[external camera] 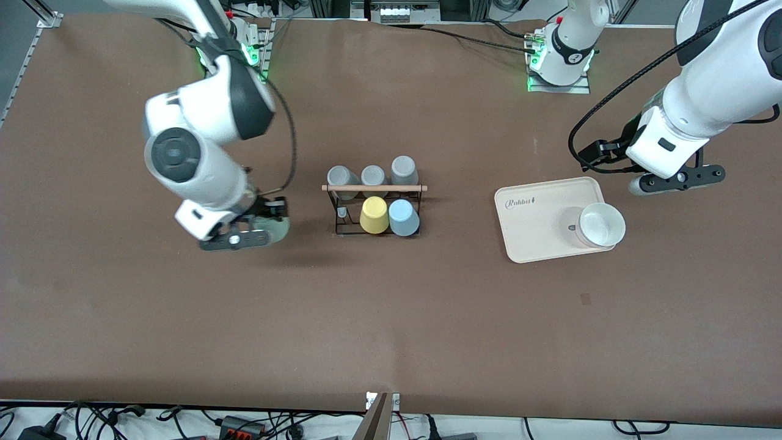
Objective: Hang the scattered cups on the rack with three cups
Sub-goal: 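Grasp the mint cup with the right gripper and lift it, then hang the mint cup on the rack peg beside the yellow cup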
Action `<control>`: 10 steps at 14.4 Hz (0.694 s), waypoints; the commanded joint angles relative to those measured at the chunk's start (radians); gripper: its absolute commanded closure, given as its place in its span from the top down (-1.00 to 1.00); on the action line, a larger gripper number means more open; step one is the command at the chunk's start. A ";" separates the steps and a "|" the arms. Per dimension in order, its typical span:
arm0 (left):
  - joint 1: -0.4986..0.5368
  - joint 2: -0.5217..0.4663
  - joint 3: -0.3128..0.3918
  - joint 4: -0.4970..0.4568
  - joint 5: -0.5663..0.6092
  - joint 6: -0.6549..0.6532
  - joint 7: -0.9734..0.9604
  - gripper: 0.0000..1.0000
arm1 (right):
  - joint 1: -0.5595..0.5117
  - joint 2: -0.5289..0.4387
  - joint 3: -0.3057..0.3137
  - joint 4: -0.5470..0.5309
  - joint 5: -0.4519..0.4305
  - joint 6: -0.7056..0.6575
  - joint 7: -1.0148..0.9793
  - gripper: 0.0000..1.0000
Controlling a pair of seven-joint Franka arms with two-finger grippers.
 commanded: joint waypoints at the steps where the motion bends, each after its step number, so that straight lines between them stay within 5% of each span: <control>1: 0.001 -0.015 -0.004 -0.008 0.003 0.008 -0.012 1.00 | 0.068 0.062 -0.011 0.108 0.007 -0.019 0.134 -0.41; 10: 0.001 -0.013 -0.004 -0.007 0.003 0.008 -0.012 1.00 | 0.145 0.130 -0.013 0.168 0.113 0.001 0.292 -0.41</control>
